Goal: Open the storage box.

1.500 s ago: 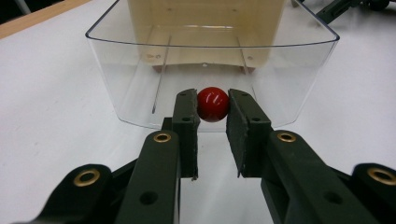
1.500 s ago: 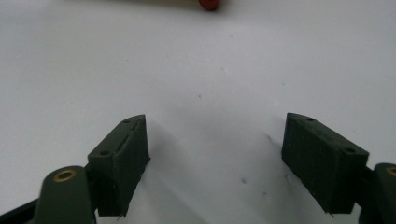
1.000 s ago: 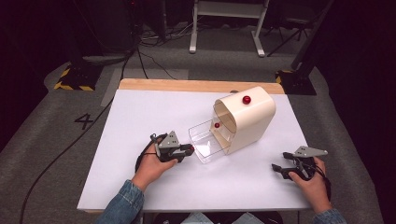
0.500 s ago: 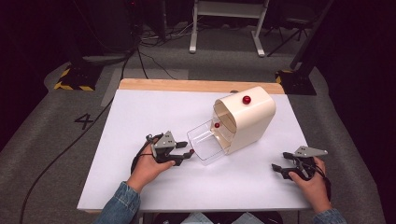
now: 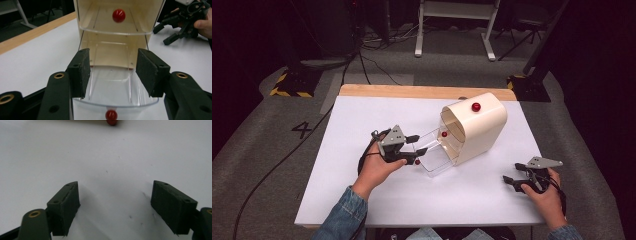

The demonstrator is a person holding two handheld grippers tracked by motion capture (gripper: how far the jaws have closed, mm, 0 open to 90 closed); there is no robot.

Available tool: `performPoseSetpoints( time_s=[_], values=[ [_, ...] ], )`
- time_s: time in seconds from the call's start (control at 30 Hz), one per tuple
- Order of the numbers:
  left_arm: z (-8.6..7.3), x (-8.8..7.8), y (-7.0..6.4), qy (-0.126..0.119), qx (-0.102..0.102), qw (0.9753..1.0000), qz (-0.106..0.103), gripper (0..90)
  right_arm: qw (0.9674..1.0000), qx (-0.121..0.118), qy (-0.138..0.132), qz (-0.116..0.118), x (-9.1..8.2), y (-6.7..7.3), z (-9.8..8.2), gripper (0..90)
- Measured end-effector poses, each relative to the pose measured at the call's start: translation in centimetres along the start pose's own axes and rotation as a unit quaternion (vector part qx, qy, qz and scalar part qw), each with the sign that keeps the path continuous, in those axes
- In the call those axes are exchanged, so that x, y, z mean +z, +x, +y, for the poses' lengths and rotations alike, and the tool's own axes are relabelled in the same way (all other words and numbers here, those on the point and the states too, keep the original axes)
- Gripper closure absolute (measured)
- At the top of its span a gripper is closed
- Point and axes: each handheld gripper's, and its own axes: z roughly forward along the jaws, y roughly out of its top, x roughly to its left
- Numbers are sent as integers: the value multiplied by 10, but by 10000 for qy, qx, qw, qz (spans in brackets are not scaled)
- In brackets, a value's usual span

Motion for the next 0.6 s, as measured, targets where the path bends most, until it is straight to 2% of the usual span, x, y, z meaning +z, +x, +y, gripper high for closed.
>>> performPoseSetpoints(
  time_s=[0.2, 0.4, 0.6],
  values=[
    [17, 15, -4, -219, -38, 9997, -74, 487, 10000, 2, -1, 1, 0, 0, 0, 231],
    [27, 36, -13, -270, 22, 9994, -236, 501, 10000, 0, -3, -1, 0, 0, 0, 231],
    [31, 51, -14, -288, 123, 9995, -66, 563, 10000, 2, -3, 3, 0, 0, 0, 231]
  ],
)
